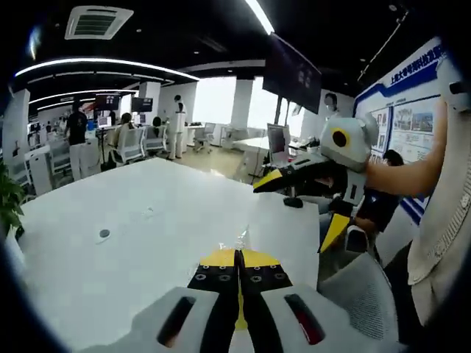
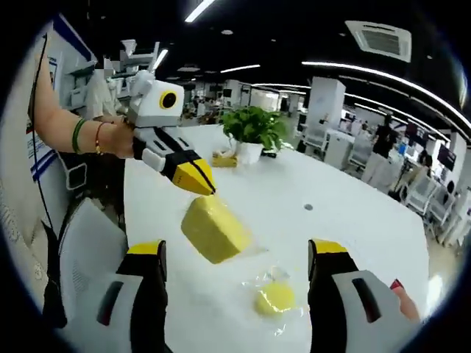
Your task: Compare the silicone blocks by pressing each to a similar depth, holding the contact briefly, and releasing to observe deformation and rebound differences across the visible hardness samples.
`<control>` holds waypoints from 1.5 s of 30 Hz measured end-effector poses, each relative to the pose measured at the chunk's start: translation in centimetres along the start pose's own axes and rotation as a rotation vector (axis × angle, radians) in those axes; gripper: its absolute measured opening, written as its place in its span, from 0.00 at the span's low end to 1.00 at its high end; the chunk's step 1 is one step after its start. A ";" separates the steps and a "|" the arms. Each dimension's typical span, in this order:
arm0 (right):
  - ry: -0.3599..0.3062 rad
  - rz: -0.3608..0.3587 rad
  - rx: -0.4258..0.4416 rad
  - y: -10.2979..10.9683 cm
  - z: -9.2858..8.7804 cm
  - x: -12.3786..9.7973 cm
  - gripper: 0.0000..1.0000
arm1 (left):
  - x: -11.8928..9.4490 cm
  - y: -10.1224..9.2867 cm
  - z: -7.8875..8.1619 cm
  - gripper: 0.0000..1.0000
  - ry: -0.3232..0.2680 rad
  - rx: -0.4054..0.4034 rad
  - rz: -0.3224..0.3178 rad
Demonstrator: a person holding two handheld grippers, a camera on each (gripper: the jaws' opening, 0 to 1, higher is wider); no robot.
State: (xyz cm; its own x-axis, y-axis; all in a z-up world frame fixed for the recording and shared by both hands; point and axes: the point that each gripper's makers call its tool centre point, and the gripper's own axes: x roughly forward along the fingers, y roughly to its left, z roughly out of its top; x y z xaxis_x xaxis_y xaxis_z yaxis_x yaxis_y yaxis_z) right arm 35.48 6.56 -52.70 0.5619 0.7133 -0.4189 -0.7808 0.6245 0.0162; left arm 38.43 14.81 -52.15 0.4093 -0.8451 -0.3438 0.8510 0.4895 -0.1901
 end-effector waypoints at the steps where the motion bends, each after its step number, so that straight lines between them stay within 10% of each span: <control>1: 0.010 -0.023 0.037 -0.2 -1.2 -0.6 0.75 | 0.3 0.1 -1.0 0.00 0.020 -0.022 -0.006; 11: 0.069 -0.143 0.250 0.6 -7.7 -5.0 0.69 | 1.5 1.9 -7.0 0.00 0.094 -0.200 -0.063; 18: 0.132 -0.213 0.327 -0.2 -10.9 -7.0 0.66 | 1.6 8.5 -8.7 0.00 0.094 -0.252 0.075; 27: 0.160 -0.230 0.361 -0.4 -11.6 -6.9 0.64 | 3.0 14.2 -11.0 0.00 0.121 -0.294 0.136; 36: 0.186 -0.225 0.385 -0.2 -12.6 -6.2 0.62 | 3.8 16.2 -15.3 0.00 0.260 -0.256 0.142; 45: 0.199 -0.239 0.392 -0.5 -12.9 -6.3 0.61 | 3.3 18.2 -15.9 0.00 0.272 -0.252 0.157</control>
State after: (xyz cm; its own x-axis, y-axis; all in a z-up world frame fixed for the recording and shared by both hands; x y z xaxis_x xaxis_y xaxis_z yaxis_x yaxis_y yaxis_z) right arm 28.76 -2.34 -61.79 0.6200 0.4848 -0.6170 -0.4534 0.8631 0.2225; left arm 50.03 24.40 -71.40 0.3969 -0.6850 -0.6110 0.6640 0.6738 -0.3242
